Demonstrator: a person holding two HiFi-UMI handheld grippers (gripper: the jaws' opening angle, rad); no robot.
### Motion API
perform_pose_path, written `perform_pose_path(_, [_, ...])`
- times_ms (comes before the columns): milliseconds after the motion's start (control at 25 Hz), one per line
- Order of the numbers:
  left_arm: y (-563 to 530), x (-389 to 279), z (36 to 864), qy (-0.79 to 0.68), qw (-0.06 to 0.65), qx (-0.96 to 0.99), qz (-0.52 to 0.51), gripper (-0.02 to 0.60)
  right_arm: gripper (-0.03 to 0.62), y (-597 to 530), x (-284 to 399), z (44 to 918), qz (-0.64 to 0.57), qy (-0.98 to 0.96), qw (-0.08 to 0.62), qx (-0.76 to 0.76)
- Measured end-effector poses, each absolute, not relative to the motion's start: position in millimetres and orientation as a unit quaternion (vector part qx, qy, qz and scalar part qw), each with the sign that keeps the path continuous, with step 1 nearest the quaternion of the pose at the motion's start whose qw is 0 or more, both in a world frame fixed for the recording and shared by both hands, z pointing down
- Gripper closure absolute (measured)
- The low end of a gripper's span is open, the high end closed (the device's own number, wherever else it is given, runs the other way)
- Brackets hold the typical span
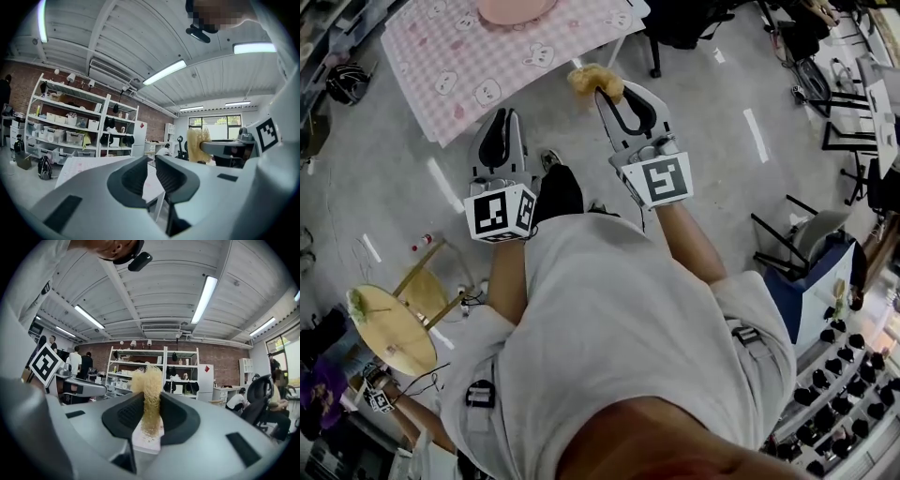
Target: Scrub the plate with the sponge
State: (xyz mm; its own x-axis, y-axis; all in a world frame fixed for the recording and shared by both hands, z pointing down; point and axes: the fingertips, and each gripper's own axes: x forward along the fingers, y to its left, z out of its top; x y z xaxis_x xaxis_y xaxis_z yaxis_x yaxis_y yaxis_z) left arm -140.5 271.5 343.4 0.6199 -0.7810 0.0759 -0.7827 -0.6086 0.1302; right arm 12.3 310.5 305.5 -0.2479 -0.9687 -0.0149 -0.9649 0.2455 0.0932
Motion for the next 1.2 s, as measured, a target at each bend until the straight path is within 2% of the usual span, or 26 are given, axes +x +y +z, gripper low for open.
perform_pose_path(680, [61.8, -136.8, 349.8, -0.385, 0.098, 0.918, 0.016, 0.515, 0.499, 117.1, 23.9, 304.4, -0.039, -0.759, 0.057, 0.647])
perform_pose_path(1200, [-53.5, -91.4, 390.1, -0.453, 0.132, 0.881, 0.041, 0.515, 0.499, -25.5, 76.6, 331.2, -0.014, -0.819, 0.048, 0.571])
